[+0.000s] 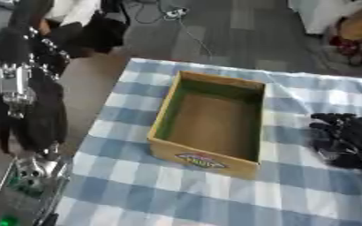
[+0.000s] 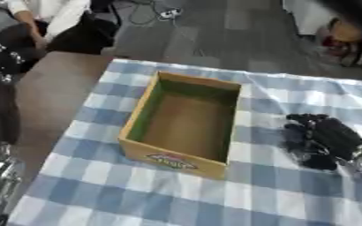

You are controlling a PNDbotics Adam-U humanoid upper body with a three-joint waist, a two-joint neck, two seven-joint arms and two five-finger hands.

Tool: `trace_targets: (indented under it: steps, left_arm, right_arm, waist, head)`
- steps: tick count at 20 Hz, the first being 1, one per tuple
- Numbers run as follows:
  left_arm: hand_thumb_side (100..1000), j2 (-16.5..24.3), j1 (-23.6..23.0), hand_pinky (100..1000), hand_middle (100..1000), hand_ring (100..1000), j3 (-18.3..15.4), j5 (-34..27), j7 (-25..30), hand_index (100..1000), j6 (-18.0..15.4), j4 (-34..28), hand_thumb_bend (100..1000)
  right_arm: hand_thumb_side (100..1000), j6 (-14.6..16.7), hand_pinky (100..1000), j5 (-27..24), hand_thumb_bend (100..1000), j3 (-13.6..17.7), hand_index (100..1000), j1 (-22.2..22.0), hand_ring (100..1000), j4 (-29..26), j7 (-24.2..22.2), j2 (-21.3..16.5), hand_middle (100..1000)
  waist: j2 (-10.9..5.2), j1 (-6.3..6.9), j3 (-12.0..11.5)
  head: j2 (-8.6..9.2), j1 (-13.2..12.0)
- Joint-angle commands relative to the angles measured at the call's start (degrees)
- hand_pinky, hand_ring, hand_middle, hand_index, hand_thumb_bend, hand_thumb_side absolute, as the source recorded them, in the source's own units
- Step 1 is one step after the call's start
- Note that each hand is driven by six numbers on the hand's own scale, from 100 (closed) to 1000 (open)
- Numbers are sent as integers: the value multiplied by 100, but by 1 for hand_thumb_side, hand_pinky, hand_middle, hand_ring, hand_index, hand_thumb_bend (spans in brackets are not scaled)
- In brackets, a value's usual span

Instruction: Pick up objects on the table and place them in the box.

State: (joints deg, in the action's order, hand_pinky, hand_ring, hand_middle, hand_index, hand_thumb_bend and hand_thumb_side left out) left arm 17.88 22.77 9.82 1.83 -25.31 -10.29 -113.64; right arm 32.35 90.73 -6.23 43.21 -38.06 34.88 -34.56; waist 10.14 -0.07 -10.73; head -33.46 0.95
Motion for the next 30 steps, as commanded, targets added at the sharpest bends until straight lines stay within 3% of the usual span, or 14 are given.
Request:
trace_targets:
  steps: [1, 2, 4, 5, 7, 11, 15, 16, 19, 20, 21, 30]
  left_arm:
    - [1000, 100, 65, 620, 933, 737, -21, 31, -2, 1000, 7, -95, 309]
    - [1000, 99, 67, 620, 933, 737, -21, 31, -3, 1000, 7, -95, 309]
    - [1000, 96, 72, 620, 933, 737, -23, 32, -4, 1000, 5, -95, 309]
    - [1000, 95, 75, 620, 932, 737, -24, 33, -5, 1000, 4, -95, 309]
    - [1000, 91, 83, 620, 932, 737, -25, 35, -6, 1000, 2, -95, 308]
    - [1000, 84, 99, 621, 932, 737, -27, 47, -7, 1000, -6, -95, 309]
    - [1000, 78, 108, 622, 931, 737, -32, 73, -9, 1000, -15, -95, 307]
    - [1000, 77, 107, 621, 931, 737, -31, 81, -9, 1000, -16, -95, 308]
    - [1000, 76, 106, 622, 930, 737, -29, 93, -9, 1000, -18, -95, 308]
    - [1000, 77, 105, 622, 930, 737, -30, 96, -11, 1000, -19, -95, 308]
    - [1000, 77, 102, 621, 931, 737, -28, 98, -11, 1000, -19, -95, 308]
    - [1000, 90, 75, 622, 930, 737, -15, 98, 1, 1000, -14, -95, 307]
  right_arm:
    - [1000, 124, 100, -59, 100, 101, 591, 4, 373, 37, 205, -159, 542]
    - [1000, 153, 100, -122, 100, 120, 510, -10, 254, 34, 289, -149, 442]
    - [976, 150, 100, -254, 100, 146, 388, -38, 136, -19, 516, -134, 313]
    - [956, 114, 100, -321, 100, 158, 283, -54, 100, -67, 663, -128, 220]
    - [941, 11, 100, -401, 100, 156, 195, -103, 100, -138, 925, -124, 102]
    - [921, -201, 100, -584, 100, 169, 151, -221, 100, -215, 1377, -80, 100]
    - [856, -175, 100, -1011, 100, 181, 137, -301, 100, -245, 1586, -30, 100]
    - [878, -146, 100, -1116, 100, 165, 143, -309, 100, -261, 1573, -39, 100]
    - [834, -54, 100, -1446, 100, 150, 131, -302, 100, -353, 1485, -53, 100]
    - [769, -9, 100, -1582, 100, 141, 131, -289, 100, -417, 1441, -69, 100]
    - [830, 32, 100, -1713, 100, 122, 129, -271, 100, -500, 1383, -93, 100]
    - [832, 59, 100, -2523, 100, -7, 125, -66, 100, -1276, 782, -316, 100]
  waist:
    - [-55, 18, 2]
    - [-51, 21, 3]
    - [-43, 25, 3]
    - [-39, 27, 2]
    - [-32, 29, -2]
    - [-19, 33, -9]
    - [-13, 40, -11]
    - [-13, 39, -11]
    - [-15, 43, -8]
    - [-17, 42, -7]
    - [-19, 42, -5]
    - [-57, 30, 5]
  head:
    - [50, -47]
    - [53, -47]
    - [57, -45]
    - [59, -44]
    - [65, -45]
    - [74, -50]
    - [79, -51]
    - [80, -51]
    - [83, -50]
    - [84, -49]
    - [80, -51]
    - [45, -48]
